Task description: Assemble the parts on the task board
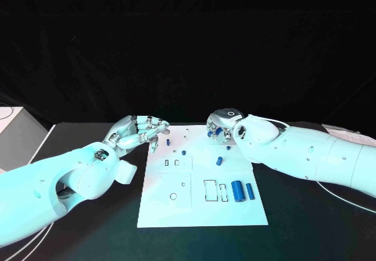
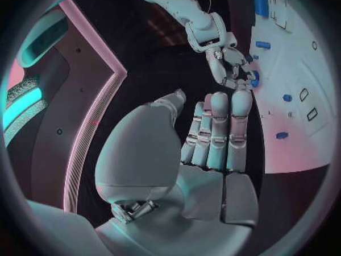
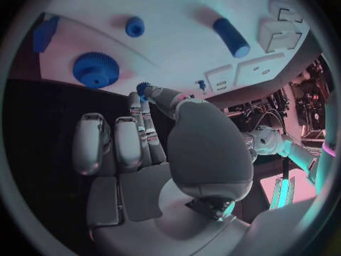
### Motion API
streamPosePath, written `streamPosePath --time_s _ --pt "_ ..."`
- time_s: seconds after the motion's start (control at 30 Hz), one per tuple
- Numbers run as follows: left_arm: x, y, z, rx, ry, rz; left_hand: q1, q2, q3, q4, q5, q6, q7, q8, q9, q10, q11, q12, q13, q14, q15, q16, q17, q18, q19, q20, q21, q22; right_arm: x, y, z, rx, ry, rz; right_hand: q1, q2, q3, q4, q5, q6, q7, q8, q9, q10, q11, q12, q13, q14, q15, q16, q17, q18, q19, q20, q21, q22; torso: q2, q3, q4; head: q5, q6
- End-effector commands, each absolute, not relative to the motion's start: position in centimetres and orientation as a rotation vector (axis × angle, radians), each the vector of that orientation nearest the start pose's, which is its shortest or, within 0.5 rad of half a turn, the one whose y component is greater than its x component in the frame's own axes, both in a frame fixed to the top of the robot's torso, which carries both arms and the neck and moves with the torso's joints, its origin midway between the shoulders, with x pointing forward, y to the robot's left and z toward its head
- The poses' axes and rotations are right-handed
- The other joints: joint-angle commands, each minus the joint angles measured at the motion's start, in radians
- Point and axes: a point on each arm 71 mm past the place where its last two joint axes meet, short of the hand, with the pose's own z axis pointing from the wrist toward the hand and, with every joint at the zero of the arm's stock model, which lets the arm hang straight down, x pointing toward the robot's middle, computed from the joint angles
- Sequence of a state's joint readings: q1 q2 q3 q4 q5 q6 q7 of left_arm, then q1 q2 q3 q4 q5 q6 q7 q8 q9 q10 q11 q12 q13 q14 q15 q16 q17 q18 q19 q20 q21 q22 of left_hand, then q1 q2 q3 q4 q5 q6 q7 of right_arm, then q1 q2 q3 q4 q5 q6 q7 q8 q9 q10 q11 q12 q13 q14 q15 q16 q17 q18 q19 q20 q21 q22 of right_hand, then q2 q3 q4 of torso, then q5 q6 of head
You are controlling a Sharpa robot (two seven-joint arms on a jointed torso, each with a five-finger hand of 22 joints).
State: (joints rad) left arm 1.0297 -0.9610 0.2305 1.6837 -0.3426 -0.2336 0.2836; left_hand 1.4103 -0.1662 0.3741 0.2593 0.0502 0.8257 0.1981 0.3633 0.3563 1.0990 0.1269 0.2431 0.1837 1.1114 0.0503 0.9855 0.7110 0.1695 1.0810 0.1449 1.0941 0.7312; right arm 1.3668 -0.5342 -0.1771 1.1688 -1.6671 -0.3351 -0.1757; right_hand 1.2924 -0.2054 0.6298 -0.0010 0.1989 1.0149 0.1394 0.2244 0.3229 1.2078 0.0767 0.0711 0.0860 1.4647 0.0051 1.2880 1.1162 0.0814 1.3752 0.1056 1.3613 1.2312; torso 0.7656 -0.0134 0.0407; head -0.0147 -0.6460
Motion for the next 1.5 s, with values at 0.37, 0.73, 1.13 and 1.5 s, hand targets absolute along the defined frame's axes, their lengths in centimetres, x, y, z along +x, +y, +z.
streamPosePath --time_s 0.37,0.73,1.13,1.5 --pt "45.9 21.5 -14.0 -0.806 1.474 -1.616 -0.002 0.006 0.009 -0.001 -0.001 -0.006 0.001 -0.003 0.002 -0.007 -0.003 0.004 0.002 0.003 0.001 0.002 0.002 -0.016 0.006 0.0 0.006 0.002 57.0 -11.9 -14.2 -0.387 1.419 0.369 -0.009 -0.006 0.007 0.004 -0.012 -0.002 0.006 -0.001 0.003 0.004 0.006 -0.005 -0.002 0.024 -0.004 0.007 0.003 -0.012 0.007 0.0 0.006 0.004 0.005 -0.002 0.0052 0.003 0.004" --pt "45.9 21.4 -13.8 -0.804 1.472 -1.617 -0.002 0.006 0.009 -0.001 -0.001 -0.006 0.001 -0.003 0.002 -0.007 -0.003 0.004 0.002 0.003 0.001 0.002 0.002 -0.016 0.006 0.0 0.006 0.002 57.8 -9.9 -13.7 -0.394 1.408 0.377 -0.008 -0.008 0.009 0.003 -0.013 -0.004 0.006 -0.001 0.003 0.003 0.006 -0.006 -0.002 0.025 -0.004 0.01 0.007 -0.013 0.01 0.0 0.009 0.01 0.015 -0.0103 0.0183 0.018 0.008" --pt "45.8 21.3 -13.6 -0.801 1.47 -1.62 -0.002 0.006 0.009 -0.001 -0.001 -0.006 0.001 -0.003 0.002 -0.007 -0.003 0.004 0.002 0.003 0.001 0.002 0.002 -0.016 0.006 0.0 0.006 0.002 58.0 -8.3 -13.7 -0.403 1.422 0.395 -0.008 -0.009 0.01 0.003 -0.013 -0.005 0.007 -0.002 0.003 0.002 0.006 -0.006 -0.003 0.026 -0.004 0.012 0.008 -0.013 0.011 0.001 0.01 0.013 0.028 -0.0161 0.0268 0.019 0.016" --pt "45.8 21.3 -13.1 -0.791 1.46 -1.624 -0.001 0.006 0.01 -0.003 -0.001 -0.006 0.001 -0.003 0.003 -0.008 -0.003 0.005 0.004 0.004 0.001 0.002 0.002 -0.015 0.005 0.0 0.009 0.003 58.2 -8.2 -13.8 -0.403 1.434 0.387 -0.008 -0.009 0.012 0.003 -0.012 -0.007 0.007 -0.003 0.004 0.0 0.007 -0.007 -0.003 0.025 -0.003 0.012 0.007 -0.013 0.01 0.001 0.009 0.012 0.043 -0.0168 0.0308 0.02 0.026"
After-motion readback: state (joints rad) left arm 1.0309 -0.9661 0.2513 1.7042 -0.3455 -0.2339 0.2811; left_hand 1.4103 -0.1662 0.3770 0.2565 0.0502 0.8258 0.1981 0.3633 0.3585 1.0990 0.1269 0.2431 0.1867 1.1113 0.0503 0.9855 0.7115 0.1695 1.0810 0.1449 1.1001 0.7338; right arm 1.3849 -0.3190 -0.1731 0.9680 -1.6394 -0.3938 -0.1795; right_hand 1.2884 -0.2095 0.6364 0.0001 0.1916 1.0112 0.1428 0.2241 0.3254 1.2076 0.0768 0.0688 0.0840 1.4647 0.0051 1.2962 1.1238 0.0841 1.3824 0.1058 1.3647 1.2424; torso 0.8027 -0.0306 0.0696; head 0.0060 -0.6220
